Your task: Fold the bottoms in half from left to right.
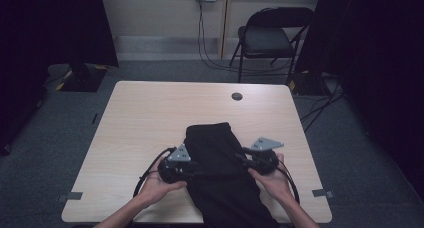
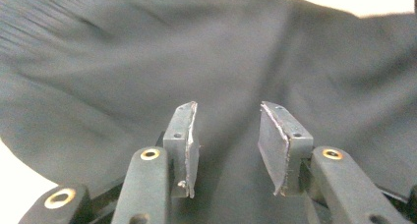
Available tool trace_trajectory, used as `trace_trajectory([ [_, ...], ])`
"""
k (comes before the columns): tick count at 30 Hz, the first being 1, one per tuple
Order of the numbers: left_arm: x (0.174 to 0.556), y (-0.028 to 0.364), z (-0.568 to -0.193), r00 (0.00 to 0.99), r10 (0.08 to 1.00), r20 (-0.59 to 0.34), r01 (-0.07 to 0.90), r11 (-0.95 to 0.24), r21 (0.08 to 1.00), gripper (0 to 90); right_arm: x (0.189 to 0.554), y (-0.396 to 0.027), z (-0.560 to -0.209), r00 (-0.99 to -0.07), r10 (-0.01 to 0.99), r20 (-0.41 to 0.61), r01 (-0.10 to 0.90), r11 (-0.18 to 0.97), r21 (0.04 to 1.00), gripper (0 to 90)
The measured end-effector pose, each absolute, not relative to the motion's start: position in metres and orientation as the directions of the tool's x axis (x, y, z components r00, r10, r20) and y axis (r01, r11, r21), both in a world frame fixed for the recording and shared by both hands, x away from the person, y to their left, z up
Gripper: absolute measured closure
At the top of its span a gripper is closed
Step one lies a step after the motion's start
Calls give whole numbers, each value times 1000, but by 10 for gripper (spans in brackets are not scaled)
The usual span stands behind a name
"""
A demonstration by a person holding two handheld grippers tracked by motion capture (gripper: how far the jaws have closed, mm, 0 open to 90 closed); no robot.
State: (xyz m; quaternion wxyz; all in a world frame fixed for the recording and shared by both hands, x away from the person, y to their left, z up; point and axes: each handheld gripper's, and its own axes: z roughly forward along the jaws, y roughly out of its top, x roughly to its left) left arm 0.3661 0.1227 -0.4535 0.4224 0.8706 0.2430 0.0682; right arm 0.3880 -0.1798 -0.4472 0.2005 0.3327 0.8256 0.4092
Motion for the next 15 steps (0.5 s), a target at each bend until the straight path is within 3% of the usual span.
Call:
trace_trajectory([
  [5, 408, 138, -449, 771, 627, -110, 448, -412, 793, 605, 433, -167, -446, -685, 726, -56, 395, 435, 809, 575],
  [7, 429, 146, -457, 726, 681, -95, 489, -414, 768, 582, 461, -156, -458, -682, 730, -39, 423, 437, 794, 504],
  [9, 434, 148, -460, 710, 697, -101, 505, -405, 762, 574, 465, -154, -462, -680, 732, -39, 431, 442, 787, 491],
  [12, 444, 156, -468, 667, 730, -145, 550, -353, 757, 478, 480, -149, -485, -657, 753, -17, 481, 437, 760, 379],
  [15, 448, 156, -477, 661, 732, -168, 578, -352, 737, 418, 483, -149, -495, -646, 764, 12, 508, 418, 753, 334],
])
